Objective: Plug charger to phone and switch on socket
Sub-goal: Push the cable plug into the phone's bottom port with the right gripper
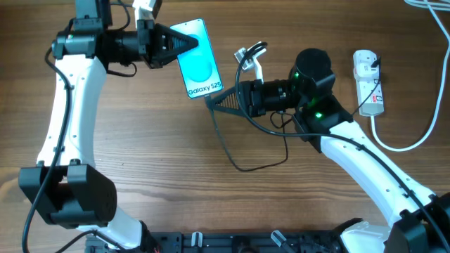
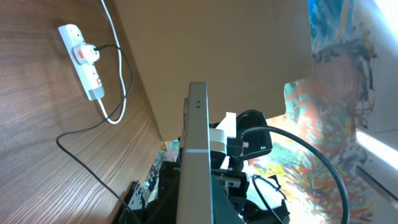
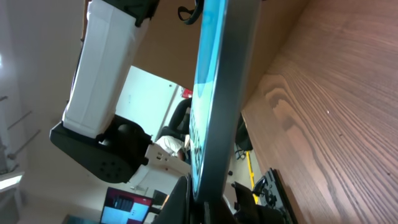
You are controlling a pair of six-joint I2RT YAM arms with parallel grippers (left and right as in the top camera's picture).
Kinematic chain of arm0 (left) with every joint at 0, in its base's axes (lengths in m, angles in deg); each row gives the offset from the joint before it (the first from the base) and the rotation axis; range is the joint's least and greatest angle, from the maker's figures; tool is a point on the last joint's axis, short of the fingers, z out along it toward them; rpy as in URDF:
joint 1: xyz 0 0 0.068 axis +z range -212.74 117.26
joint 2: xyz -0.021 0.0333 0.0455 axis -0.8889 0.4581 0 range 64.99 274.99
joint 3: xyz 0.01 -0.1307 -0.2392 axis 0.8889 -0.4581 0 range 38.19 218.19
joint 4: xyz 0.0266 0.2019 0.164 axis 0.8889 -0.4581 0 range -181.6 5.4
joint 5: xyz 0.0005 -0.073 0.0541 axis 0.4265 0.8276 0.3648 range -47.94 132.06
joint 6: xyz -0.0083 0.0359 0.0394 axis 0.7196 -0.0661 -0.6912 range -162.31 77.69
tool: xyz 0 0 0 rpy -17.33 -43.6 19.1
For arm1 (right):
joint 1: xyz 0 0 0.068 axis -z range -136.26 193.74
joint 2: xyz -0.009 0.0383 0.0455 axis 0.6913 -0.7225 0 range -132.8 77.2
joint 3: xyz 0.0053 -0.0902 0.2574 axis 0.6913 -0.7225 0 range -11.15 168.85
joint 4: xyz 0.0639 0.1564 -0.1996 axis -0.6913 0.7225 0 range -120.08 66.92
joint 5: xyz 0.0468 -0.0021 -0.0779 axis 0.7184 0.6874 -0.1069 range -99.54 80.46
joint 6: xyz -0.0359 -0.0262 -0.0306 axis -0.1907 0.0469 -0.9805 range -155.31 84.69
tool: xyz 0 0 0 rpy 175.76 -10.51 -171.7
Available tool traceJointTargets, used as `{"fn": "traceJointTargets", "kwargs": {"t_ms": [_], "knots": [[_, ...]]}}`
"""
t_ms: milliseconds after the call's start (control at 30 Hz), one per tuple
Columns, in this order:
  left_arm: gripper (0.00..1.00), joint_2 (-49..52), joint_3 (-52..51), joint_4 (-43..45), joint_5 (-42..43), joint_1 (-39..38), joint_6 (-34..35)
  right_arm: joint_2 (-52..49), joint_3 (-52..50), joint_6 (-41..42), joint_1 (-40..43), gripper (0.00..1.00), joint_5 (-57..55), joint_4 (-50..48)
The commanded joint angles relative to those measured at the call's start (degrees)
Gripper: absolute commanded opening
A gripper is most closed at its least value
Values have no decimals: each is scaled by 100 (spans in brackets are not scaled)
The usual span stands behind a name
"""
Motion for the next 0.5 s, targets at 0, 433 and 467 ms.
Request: {"fn": "traceJointTargets", "kwargs": {"t_ms": [0,433,467], "knots": [[4,0,17,-76,354,-350,-72,-125,42,-7,151,4,-876,-175],[4,0,17,-573,-168,-654,-345,-262,42,24,446,4,-1252,-407],[4,0,17,-616,-168,-664,-354,-262,42,48,452,4,-1320,-409]]}}
